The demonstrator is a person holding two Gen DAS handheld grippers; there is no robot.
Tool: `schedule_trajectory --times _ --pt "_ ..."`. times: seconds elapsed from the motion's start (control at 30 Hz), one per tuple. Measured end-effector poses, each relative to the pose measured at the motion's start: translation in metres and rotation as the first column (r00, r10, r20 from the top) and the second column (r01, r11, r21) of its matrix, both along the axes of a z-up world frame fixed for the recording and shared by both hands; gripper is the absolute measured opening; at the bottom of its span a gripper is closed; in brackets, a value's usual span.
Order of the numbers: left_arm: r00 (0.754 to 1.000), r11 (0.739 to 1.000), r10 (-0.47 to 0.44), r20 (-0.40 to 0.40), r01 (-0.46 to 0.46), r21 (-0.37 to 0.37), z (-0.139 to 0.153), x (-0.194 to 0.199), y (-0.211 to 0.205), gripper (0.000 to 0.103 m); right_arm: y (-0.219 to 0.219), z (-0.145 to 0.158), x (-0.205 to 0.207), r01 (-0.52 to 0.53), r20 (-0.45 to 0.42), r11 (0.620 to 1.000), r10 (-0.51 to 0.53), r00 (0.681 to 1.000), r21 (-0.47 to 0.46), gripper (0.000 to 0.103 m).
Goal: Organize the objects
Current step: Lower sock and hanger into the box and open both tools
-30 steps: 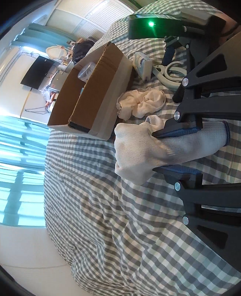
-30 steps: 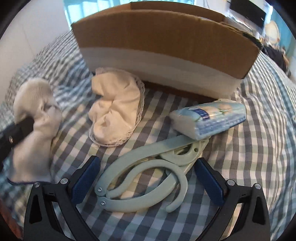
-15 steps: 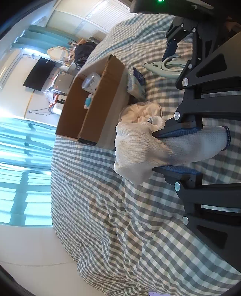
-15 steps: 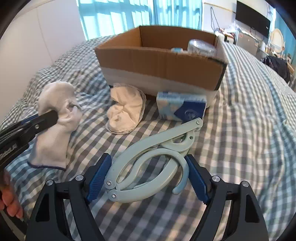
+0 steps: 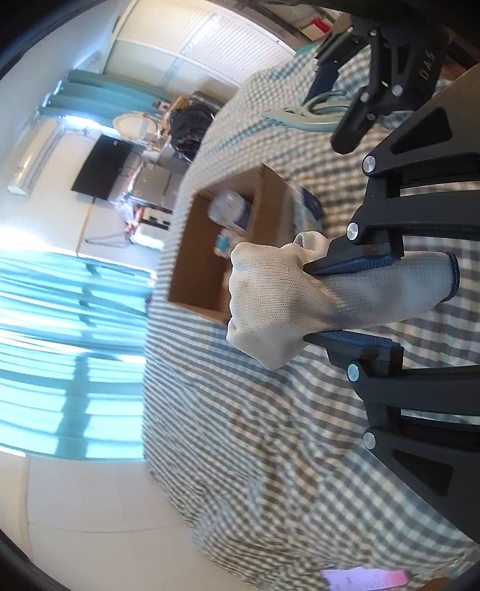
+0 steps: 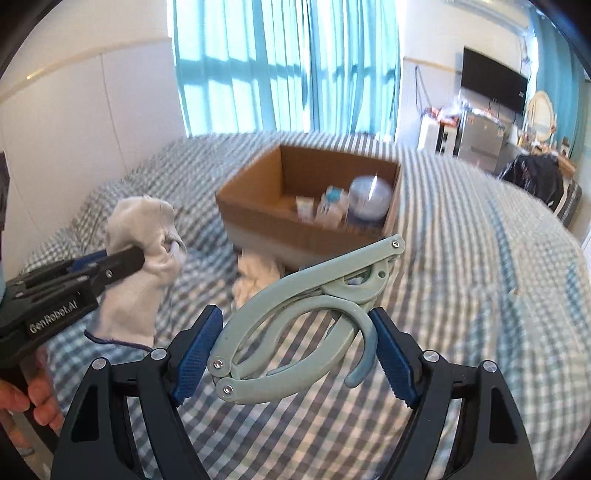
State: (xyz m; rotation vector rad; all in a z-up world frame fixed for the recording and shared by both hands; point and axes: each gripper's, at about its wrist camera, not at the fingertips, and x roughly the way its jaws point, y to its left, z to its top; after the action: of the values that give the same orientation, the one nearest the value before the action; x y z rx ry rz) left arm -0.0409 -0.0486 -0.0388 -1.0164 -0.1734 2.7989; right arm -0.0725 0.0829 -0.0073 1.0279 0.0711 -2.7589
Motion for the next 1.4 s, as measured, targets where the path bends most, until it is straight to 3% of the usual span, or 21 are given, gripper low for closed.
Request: schedule_trajectory --times 0.3,0.47,0.7,1.0,1.23,1.4 --pt "0.991 0.998 -0.057 -0.119 0.053 -0.032 0.056 -0.046 0.028 0.029 0.01 0.07 -0.045 -0.031 -0.134 0.999 0.032 0.99 0.014 0.08" --pt "0.988 0.998 -0.065 -0.142 0.062 -0.029 0.065 -0.084 0.038 0.029 0.014 0.083 -0.088 -0.034 -0.146 0.999 0.036 0.989 0.021 0.08" --pt "0.99 0.996 -0.075 -0.116 0.07 -0.047 0.049 -0.155 0.048 0.029 0.012 0.075 -0.169 -0.049 -0.128 0.999 0.052 0.99 0.021 0.08" --pt "0.997 0.993 -0.083 0.006 0.083 -0.081 -0.002 -0.22 0.06 0.029 0.007 0.043 -0.255 -0.091 -0.101 0.995 0.095 0.99 0.035 0.08" --pt "0.998 0.991 -0.065 0.028 0.068 -0.117 -0.024 -0.236 0.066 0.029 0.013 0.002 -0.276 -0.1 -0.022 0.995 0.1 0.995 0.024 0.081" --pt "0.996 0.989 -0.067 0.051 0.073 -0.128 -0.028 -0.233 0.07 0.029 0.021 0.009 -0.268 -0.092 -0.023 0.996 0.091 0.996 -0.01 0.081"
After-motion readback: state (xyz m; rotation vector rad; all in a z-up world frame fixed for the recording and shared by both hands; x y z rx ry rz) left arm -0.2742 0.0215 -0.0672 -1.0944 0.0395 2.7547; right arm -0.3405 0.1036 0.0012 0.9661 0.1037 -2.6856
